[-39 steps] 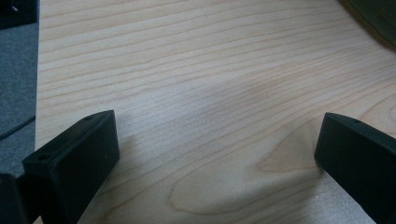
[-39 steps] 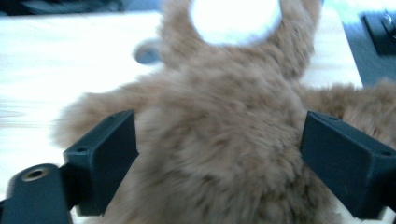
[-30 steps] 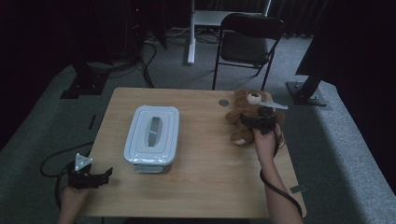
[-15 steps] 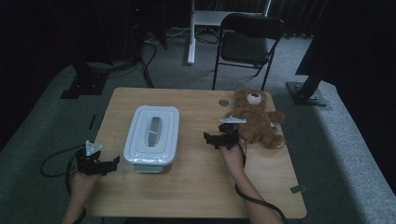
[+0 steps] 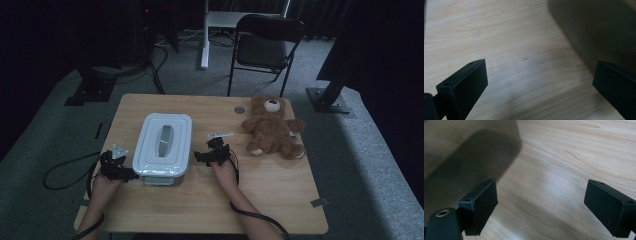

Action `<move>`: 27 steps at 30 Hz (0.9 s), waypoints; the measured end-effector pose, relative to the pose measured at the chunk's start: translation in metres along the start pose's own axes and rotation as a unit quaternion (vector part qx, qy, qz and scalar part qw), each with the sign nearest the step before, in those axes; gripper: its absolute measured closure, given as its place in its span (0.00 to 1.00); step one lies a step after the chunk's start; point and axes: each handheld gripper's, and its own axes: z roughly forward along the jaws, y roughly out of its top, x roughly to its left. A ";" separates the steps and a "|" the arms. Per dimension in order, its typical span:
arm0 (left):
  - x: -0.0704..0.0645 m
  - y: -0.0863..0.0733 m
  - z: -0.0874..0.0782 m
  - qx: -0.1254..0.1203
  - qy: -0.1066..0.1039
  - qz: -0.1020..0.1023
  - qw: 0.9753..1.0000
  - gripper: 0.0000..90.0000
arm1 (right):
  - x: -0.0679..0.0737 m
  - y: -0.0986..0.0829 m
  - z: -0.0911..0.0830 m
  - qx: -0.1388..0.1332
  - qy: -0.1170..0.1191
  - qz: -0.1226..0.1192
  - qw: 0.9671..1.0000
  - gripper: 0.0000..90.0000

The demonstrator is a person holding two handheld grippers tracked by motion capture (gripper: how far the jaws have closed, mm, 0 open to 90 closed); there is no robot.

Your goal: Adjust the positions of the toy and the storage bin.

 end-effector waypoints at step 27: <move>-0.059 0.019 0.000 -0.009 0.025 0.034 0.999 0.01 | -0.019 0.010 -0.021 -0.005 0.024 -0.017 1.000 0.14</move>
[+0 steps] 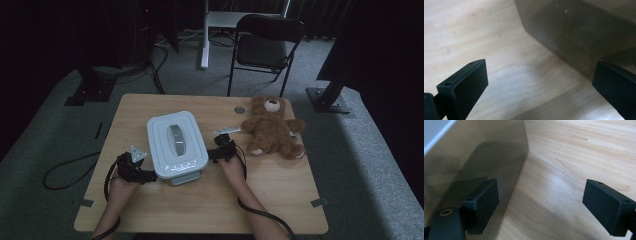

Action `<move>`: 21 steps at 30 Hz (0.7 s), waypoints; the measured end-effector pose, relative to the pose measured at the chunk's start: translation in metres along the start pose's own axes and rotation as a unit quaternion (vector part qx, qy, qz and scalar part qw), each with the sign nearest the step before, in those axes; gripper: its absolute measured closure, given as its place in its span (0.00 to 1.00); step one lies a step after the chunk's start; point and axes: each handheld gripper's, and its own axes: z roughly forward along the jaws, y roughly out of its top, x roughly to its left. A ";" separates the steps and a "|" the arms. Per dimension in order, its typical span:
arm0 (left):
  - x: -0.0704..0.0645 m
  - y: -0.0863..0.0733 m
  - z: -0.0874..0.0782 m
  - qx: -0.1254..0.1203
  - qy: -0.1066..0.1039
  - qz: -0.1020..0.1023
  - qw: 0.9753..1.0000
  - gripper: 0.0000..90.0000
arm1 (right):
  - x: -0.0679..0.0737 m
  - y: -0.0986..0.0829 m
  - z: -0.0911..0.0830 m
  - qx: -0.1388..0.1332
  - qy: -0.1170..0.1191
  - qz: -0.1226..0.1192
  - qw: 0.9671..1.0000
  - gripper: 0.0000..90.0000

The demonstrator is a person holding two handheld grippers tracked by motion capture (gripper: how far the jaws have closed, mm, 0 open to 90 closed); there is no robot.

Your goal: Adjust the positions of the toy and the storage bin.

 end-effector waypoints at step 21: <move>0.029 0.007 0.014 -0.039 0.052 -0.047 0.997 0.01 | -0.029 0.013 0.003 -0.030 -0.019 0.007 0.999 0.14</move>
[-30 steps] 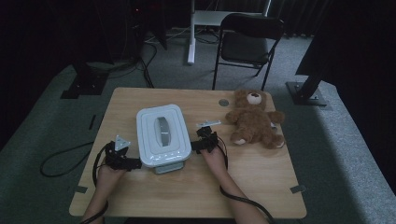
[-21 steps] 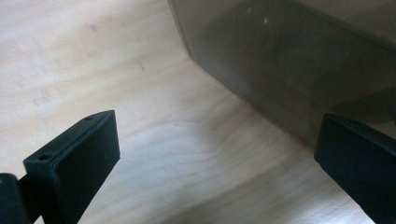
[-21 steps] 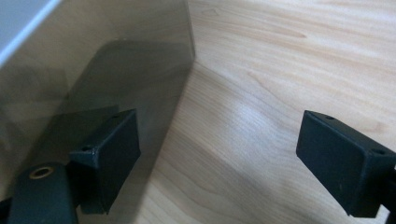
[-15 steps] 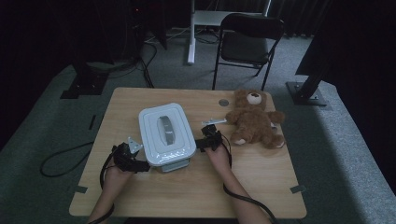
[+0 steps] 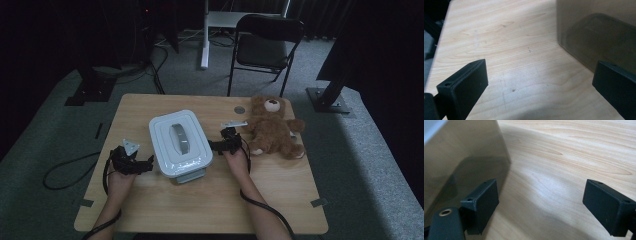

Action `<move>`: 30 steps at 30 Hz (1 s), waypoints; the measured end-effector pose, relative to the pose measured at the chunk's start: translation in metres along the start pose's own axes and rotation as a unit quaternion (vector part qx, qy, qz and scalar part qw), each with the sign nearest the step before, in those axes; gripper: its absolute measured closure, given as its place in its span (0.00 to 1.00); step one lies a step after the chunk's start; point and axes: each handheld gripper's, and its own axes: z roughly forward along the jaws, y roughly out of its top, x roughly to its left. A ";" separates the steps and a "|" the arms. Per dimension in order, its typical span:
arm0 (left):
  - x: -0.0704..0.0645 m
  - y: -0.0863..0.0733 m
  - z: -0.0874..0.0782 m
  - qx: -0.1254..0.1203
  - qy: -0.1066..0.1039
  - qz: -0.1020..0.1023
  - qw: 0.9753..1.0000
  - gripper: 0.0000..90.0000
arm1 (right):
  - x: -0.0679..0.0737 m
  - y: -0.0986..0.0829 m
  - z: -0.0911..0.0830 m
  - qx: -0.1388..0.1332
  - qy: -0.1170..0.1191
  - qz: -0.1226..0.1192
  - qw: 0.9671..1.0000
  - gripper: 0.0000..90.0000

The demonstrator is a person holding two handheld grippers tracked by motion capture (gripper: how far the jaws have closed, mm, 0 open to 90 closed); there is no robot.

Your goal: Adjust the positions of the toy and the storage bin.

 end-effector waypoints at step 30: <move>-0.013 0.023 0.021 0.031 -0.067 0.011 0.997 0.01 | -0.008 0.029 0.034 0.044 0.028 -0.010 0.999 0.16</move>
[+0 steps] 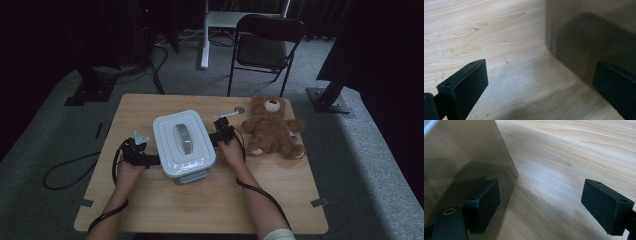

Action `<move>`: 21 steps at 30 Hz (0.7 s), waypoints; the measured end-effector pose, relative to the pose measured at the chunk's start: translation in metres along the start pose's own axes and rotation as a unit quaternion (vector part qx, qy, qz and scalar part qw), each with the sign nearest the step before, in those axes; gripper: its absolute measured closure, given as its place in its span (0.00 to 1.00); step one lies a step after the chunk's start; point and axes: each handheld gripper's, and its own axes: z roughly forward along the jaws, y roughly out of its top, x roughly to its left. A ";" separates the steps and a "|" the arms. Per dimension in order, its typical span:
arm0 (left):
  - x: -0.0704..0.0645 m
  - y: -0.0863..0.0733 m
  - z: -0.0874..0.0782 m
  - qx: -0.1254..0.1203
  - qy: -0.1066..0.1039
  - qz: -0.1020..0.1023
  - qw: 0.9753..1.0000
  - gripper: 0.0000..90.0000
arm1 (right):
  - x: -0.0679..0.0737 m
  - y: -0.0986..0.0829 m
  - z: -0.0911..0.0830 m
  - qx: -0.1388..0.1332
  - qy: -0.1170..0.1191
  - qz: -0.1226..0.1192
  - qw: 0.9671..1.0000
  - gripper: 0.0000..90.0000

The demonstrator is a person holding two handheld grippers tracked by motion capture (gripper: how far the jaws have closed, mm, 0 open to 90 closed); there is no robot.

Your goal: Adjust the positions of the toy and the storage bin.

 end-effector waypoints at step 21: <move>-0.050 0.007 -0.018 -0.008 -0.022 0.057 0.998 0.01 | -0.010 -0.035 -0.050 -0.025 -0.043 -0.006 0.999 0.19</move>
